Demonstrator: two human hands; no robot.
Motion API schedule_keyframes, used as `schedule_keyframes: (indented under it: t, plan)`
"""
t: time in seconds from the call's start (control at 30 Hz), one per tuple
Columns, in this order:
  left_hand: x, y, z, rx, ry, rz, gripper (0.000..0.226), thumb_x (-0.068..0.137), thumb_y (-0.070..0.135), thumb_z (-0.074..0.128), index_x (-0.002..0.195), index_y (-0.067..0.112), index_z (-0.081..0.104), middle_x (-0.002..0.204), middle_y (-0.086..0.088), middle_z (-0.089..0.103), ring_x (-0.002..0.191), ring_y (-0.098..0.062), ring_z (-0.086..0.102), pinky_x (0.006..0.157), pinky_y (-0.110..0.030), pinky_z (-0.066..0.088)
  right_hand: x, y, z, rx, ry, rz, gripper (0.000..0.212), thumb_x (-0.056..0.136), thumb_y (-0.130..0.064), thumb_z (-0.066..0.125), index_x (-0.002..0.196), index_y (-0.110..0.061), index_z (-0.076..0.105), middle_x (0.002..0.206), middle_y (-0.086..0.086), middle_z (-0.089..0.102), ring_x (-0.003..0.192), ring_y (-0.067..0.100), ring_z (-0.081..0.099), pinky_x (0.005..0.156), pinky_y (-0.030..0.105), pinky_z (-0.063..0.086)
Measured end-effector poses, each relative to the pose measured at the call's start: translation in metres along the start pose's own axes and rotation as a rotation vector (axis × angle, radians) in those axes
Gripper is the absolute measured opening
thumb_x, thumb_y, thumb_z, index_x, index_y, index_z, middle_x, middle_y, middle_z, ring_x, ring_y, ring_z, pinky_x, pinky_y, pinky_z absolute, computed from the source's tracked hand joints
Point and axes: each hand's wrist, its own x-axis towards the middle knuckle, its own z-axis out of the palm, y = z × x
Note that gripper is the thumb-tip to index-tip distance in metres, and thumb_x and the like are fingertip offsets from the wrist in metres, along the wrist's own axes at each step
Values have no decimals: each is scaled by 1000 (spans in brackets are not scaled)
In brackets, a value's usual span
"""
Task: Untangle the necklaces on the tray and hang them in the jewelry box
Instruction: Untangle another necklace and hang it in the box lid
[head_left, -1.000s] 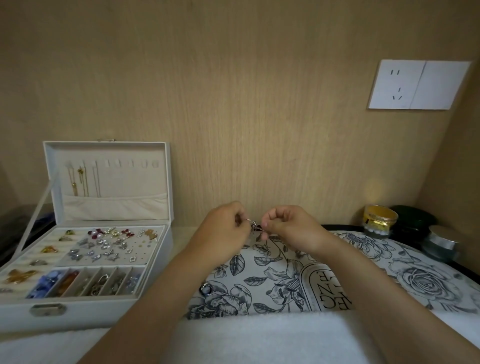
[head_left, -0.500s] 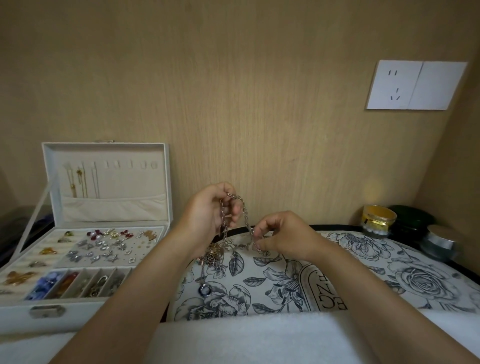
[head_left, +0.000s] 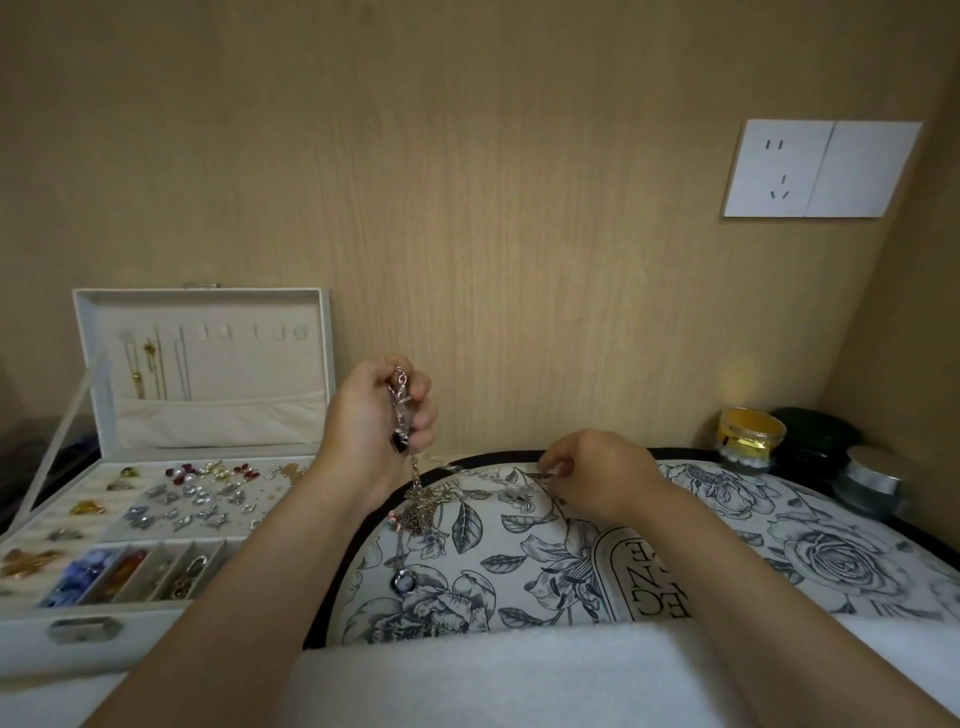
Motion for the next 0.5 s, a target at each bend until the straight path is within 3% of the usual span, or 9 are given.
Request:
schedule_keyframes:
  t: [0.07, 0.13, 0.2, 0.27, 0.33, 0.43, 0.5]
  plan:
    - [5, -5, -3, 205, 18, -46, 29, 97, 18, 32, 70, 17, 42, 61, 0, 42, 39, -10, 27, 37, -18, 16, 1, 3, 0, 64, 25, 43, 18, 93, -30, 60, 100, -35, 76, 95, -17, 72, 90, 8, 66, 79, 27, 54]
    - [7, -12, -8, 676, 9, -3, 25, 91, 30, 42, 68, 21, 50, 61, 2, 47, 43, -11, 34, 43, -26, 28, 4, 6, -1, 255, 46, 80, 21, 94, -24, 55, 92, -29, 75, 77, -14, 70, 70, 9, 63, 68, 27, 52]
    - [2, -18, -13, 1200, -67, 47, 19, 89, 41, 47, 77, 30, 56, 71, 4, 61, 60, -14, 55, 63, -35, 46, 4, 4, -5, 436, 60, 113, 24, 95, -18, 52, 89, -23, 75, 70, -7, 69, 59, 13, 62, 65, 30, 52]
    - [-5, -24, -16, 1517, -177, 4, 21, 91, 53, 52, 87, 33, 56, 79, 7, 68, 73, -12, 63, 69, -32, 49, 4, 1, -7, 553, 77, 125, 24, 96, -16, 53, 88, -20, 75, 87, 3, 75, 81, 27, 71, 80, 39, 57]
    - [-10, -29, -15, 1699, -271, -31, 30, 84, 67, 57, 86, 37, 60, 79, 14, 65, 73, -5, 58, 60, -24, 40, 2, -3, -8, 643, 88, 122, 22, 96, -16, 57, 87, -19, 77, 95, 0, 76, 103, 35, 68, 92, 45, 54]
    - [-12, -33, -11, 1836, -322, 20, 32, 81, 68, 61, 90, 39, 71, 87, 21, 61, 80, 1, 53, 58, -20, 32, 2, -7, -10, 735, 75, 86, 19, 94, -15, 62, 85, -20, 77, 92, -10, 74, 95, 8, 68, 85, 22, 51]
    - [-11, -36, -11, 1784, -371, 14, 26, 84, 59, 65, 91, 36, 76, 86, 22, 64, 78, 2, 55, 59, -20, 37, 1, -11, -10, 767, 67, 65, 17, 94, -14, 62, 86, -18, 77, 80, -14, 71, 62, -11, 59, 59, 10, 43]
